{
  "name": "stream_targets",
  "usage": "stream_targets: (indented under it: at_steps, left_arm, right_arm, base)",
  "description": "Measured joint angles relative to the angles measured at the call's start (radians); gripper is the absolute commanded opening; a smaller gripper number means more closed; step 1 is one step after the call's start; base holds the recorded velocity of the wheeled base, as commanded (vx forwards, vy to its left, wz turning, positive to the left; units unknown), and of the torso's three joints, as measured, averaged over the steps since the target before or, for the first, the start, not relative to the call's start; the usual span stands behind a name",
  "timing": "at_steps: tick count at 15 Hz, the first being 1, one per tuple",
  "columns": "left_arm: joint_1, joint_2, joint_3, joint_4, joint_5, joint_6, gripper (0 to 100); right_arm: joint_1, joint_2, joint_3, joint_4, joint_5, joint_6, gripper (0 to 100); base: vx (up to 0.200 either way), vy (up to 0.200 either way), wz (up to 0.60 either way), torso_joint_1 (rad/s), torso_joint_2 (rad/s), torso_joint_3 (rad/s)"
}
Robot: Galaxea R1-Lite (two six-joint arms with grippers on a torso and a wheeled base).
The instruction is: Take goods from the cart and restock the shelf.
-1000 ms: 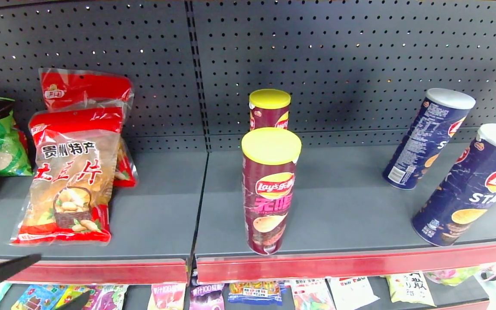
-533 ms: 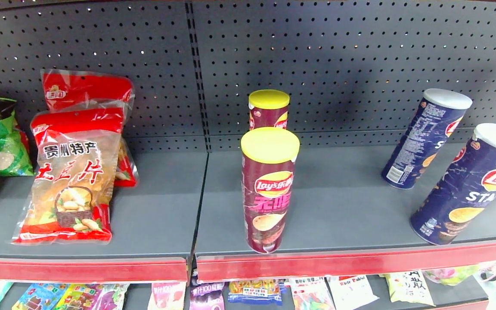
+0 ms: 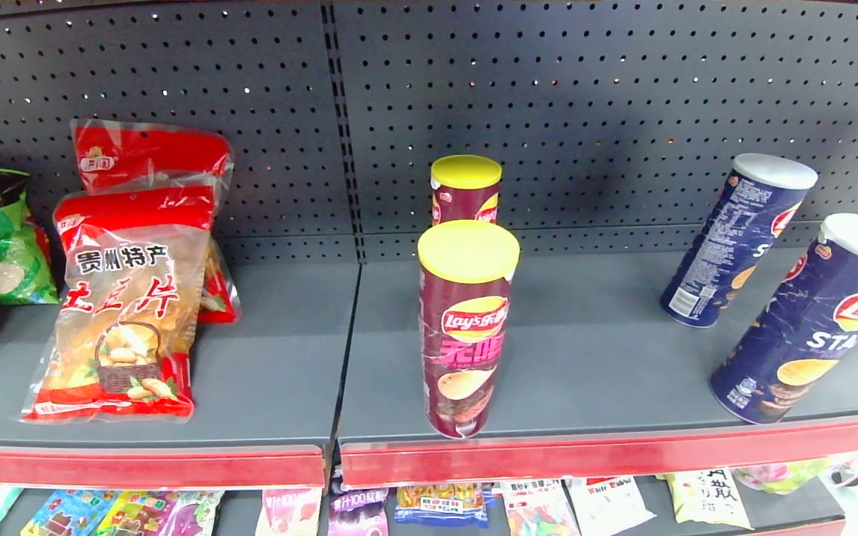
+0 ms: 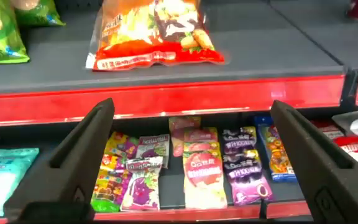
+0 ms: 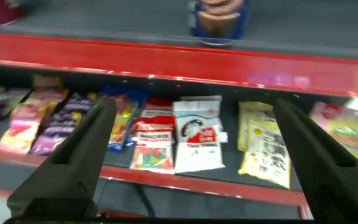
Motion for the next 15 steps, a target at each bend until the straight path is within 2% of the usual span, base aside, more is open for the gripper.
stream_targets:
  at_steps: [2, 4, 5, 10, 13, 15]
  left_arm:
    - [0.0, -0.002, 0.004, 0.001, 0.0, -0.013, 100]
    - [0.0, -0.002, 0.005, 0.0, -0.001, -0.014, 100]
    - [0.0, -0.003, 0.006, 0.0, -0.001, -0.013, 100]
    - [0.0, -0.003, 0.006, 0.0, -0.001, -0.011, 100]
    - [0.0, -0.002, 0.006, 0.0, 0.0, -0.012, 100]
    - [0.0, -0.002, 0.006, 0.0, 0.0, -0.012, 100]
  right_arm:
    - [-0.053, 0.002, 0.003, 0.003, -0.018, 0.011, 100]
    - [-0.163, -0.002, 0.004, 0.002, -0.013, 0.005, 100]
    - [-0.19, -0.014, 0.005, 0.002, -0.006, 0.003, 100]
    - [-0.158, -0.081, 0.006, 0.002, -0.026, 0.015, 100]
    - [-0.156, -0.09, 0.006, 0.002, -0.025, 0.015, 100]
    - [-0.156, -0.091, 0.006, 0.002, -0.024, 0.015, 100]
  base:
    - [0.0, 0.0, 0.0, 0.0, 0.0, 0.0]
    - [0.0, 0.0, 0.0, 0.0, 0.0, 0.0]
    - [0.0, 0.0, 0.0, 0.0, 0.0, 0.0]
    - [0.0, 0.0, 0.0, 0.0, 0.0, 0.0]
    - [-0.2, 0.0, 0.0, 0.009, 0.0, -0.001]
    - [0.0, 0.0, 0.0, 0.0, 0.0, 0.0]
